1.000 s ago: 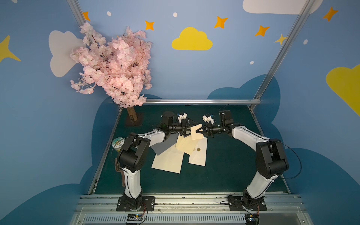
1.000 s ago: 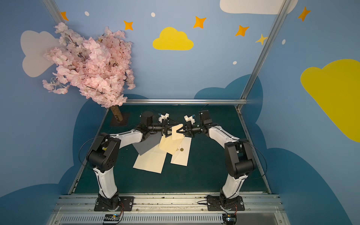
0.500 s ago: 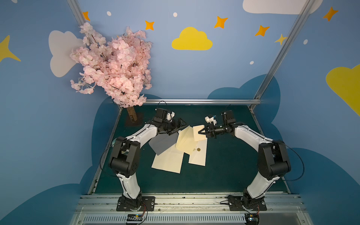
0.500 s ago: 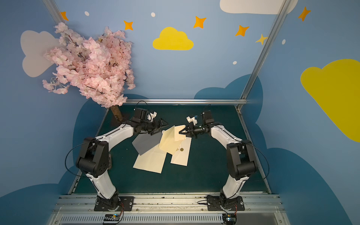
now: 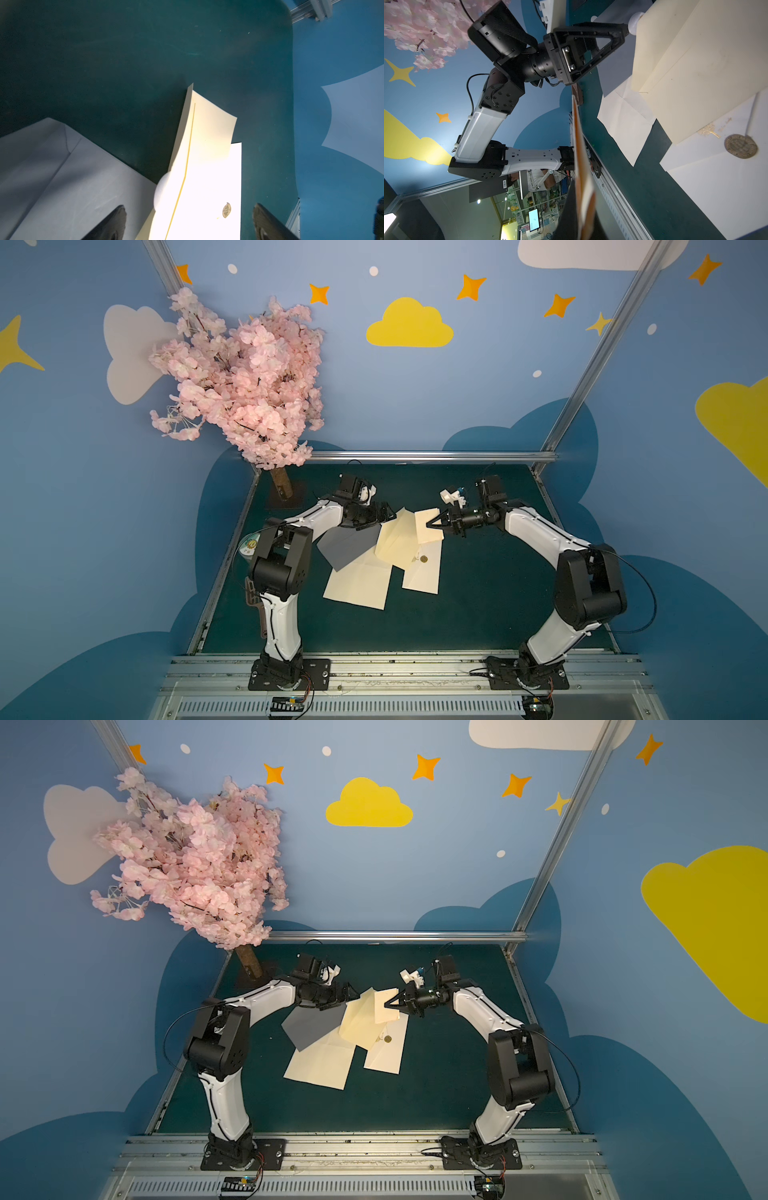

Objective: Fold the letter paper in half and place it into the envelope
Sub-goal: Pick up the envelope from the center of the board.

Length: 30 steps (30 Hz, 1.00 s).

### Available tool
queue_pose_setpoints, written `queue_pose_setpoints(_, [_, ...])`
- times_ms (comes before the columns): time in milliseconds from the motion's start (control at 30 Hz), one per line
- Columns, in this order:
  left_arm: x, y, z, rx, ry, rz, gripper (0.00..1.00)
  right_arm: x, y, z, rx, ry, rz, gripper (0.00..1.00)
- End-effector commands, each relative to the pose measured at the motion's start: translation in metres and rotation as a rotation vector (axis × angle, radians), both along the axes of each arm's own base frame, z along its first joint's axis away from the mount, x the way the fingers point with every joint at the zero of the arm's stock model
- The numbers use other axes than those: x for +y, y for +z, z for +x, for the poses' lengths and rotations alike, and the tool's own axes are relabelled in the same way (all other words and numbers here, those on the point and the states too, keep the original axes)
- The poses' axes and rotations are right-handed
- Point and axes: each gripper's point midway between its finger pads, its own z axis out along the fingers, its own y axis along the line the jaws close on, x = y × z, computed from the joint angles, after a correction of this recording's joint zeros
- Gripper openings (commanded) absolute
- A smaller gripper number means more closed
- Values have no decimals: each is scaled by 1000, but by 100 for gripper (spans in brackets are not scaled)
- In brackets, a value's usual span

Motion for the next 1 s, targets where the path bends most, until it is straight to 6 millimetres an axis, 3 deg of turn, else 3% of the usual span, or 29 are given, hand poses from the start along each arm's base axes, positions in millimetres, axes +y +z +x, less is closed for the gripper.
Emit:
queue_pose_setpoints(0, [2,-9,4,4,-15,22,93,-4,14,-4,-38,-4,1,0])
queue_pose_setpoints(367, [-4,-31,8,47,-26,3,79,-8,13,-9,-39,-16,-5,0])
queue_pose_setpoints(600, [-8,-31,14,47,-25,-16,57,-9,11,-10,-31,-22,-6,0])
queue_pose_setpoints(767, [-14,-28,21,48,-35,-37,48,-10,11,-7,-33,-28,-10,0])
queue_pose_setpoints(967, [-20,-27,25,63,-53,-63,27,-11,13,-3,-38,-37,-11,0])
